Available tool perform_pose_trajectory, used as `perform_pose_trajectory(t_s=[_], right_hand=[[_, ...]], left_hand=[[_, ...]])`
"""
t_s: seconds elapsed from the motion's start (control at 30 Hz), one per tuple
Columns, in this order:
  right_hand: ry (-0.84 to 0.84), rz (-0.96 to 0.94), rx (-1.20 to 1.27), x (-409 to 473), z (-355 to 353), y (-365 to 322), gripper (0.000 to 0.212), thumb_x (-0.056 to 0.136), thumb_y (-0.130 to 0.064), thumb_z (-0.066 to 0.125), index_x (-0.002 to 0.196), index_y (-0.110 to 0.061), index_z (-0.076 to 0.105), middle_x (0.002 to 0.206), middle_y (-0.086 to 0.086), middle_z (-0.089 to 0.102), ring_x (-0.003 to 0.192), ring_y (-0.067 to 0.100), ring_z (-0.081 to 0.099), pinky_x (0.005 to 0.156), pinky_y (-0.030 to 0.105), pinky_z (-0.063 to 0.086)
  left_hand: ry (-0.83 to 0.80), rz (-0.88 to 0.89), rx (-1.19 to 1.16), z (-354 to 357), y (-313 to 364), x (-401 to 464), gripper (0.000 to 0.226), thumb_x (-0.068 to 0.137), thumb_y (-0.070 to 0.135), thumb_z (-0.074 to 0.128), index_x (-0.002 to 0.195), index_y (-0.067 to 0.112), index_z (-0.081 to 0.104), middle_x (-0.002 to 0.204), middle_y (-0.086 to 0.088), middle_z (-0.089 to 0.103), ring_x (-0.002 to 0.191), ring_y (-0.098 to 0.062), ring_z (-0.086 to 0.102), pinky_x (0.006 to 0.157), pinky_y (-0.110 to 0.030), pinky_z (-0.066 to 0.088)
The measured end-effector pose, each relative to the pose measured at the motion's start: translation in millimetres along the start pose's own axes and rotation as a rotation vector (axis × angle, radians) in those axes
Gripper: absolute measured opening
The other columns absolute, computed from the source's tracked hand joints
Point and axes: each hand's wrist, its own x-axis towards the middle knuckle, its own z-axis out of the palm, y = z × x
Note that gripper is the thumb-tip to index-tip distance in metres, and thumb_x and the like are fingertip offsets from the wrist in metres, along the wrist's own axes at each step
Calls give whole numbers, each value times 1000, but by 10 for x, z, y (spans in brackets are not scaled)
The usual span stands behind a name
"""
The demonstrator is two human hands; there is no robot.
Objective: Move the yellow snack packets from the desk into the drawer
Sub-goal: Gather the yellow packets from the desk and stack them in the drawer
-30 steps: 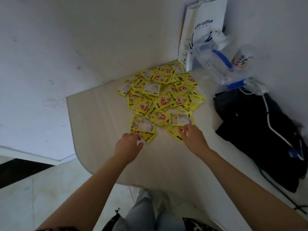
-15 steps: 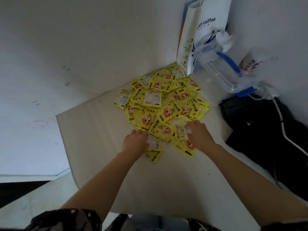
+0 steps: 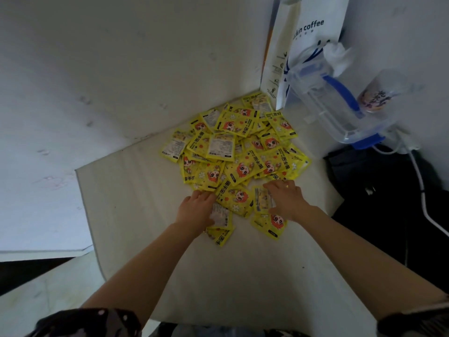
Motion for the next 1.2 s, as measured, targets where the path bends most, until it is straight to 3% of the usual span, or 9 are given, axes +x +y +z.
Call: perform_pose_trajectory(t_s=[0.27, 0.47, 0.6, 0.7, 0.87, 0.97, 1.03, 1.2], right_hand=[[45, 10, -15, 115, -22, -34, 85, 74, -35, 73, 144, -25, 27, 133, 9, 38, 122, 35, 33, 100, 45, 32], [79, 46, -52, 59, -43, -38, 56, 75, -30, 70, 123, -14, 46, 121, 10, 42, 116, 32, 35, 94, 45, 33], [102, 63, 31, -52, -69, -30, 45, 78, -30, 67, 117, -15, 51, 117, 7, 46, 113, 30, 44, 94, 45, 35], [95, 89, 262, -148, -39, -3, 47, 80, -32, 68, 122, -19, 51, 119, 5, 56, 109, 28, 55, 91, 41, 46], [180, 373, 706, -247, 79, 80, 38, 75, -33, 77, 103, -9, 65, 101, 9, 67, 82, 20, 58, 64, 26, 46], [175, 630, 1134, -321, 260, 106, 44, 73, -24, 82, 104, 3, 67, 107, 19, 69, 93, 28, 65, 86, 39, 54], [212, 774, 1350, -392, 384, 74, 47, 71, -17, 83, 108, 6, 64, 112, 20, 66, 90, 25, 62, 85, 35, 50], [293, 925, 1385, -410, 476, -73, 53, 70, -23, 84, 108, 5, 62, 112, 20, 65, 101, 32, 62, 84, 37, 47]], left_hand=[[25, -32, -50, 37, 4, -15, 88, 75, 42, 77, 146, 25, 29, 147, 2, 44, 135, -23, 33, 109, -37, 32], [137, -88, -126, 86, -2, -130, 96, 68, 45, 80, 147, 28, 27, 130, 0, 48, 122, -24, 41, 100, -36, 39], [95, -222, -279, 110, -32, -248, 72, 71, 36, 79, 133, 28, 43, 115, 1, 53, 105, -24, 57, 82, -36, 50], [36, -355, -403, 129, -69, -322, 44, 73, 33, 77, 109, 22, 55, 101, 3, 49, 88, -25, 64, 68, -37, 54], [34, -536, -580, 283, -41, -423, 36, 69, 36, 78, 91, 20, 55, 87, 3, 54, 82, -20, 57, 61, -29, 43], [67, -702, -893, 364, -2, -496, 29, 67, 29, 80, 87, 20, 60, 81, 0, 65, 77, -22, 64, 62, -31, 53], [104, -795, -1091, 408, 44, -532, 26, 68, 22, 82, 88, 17, 66, 81, -3, 70, 75, -23, 68, 67, -36, 58], [211, -985, -1361, 423, 150, -512, 22, 70, 17, 82, 88, 14, 69, 81, -9, 72, 72, -27, 69, 67, -38, 59]])
